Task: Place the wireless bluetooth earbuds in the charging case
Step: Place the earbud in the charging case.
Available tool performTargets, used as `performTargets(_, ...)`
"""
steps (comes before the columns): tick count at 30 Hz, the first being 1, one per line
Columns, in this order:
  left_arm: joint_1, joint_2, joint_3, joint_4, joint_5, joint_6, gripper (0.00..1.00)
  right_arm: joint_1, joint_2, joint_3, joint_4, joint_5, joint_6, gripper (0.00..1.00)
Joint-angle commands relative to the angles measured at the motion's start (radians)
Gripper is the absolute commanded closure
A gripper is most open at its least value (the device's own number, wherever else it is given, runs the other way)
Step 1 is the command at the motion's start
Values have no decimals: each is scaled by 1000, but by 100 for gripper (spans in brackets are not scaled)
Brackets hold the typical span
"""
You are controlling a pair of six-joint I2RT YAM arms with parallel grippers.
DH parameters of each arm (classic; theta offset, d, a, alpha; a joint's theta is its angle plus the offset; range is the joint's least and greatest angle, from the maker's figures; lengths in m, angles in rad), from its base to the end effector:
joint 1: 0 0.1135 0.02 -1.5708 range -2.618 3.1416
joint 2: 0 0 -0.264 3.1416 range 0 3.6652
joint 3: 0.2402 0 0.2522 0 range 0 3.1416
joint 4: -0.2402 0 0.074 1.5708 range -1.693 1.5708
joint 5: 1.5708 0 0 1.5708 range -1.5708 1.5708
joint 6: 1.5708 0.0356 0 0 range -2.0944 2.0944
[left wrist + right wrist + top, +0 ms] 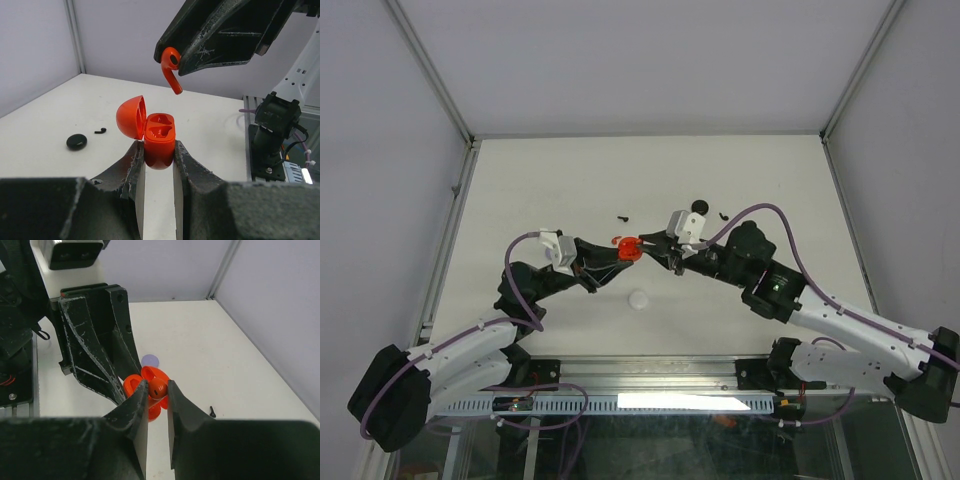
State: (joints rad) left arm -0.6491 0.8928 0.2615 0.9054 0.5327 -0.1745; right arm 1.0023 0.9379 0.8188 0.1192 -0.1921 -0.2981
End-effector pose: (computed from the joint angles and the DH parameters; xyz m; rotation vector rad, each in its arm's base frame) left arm 0.1391 -0.1282 0.2513 0.7772 1.1786 -1.0338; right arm 0.1144 0.1917 0.3568 -1.0961 1.1854 0.6996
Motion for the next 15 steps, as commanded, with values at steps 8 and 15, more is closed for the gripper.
performTargets(8,-11,-5,37,123,53,-10,100,38,38,-1,132,-25,-35,98)
performTargets(15,-11,6,29,173,41,-58,100,50,45,-16,133,-5,-53,98)
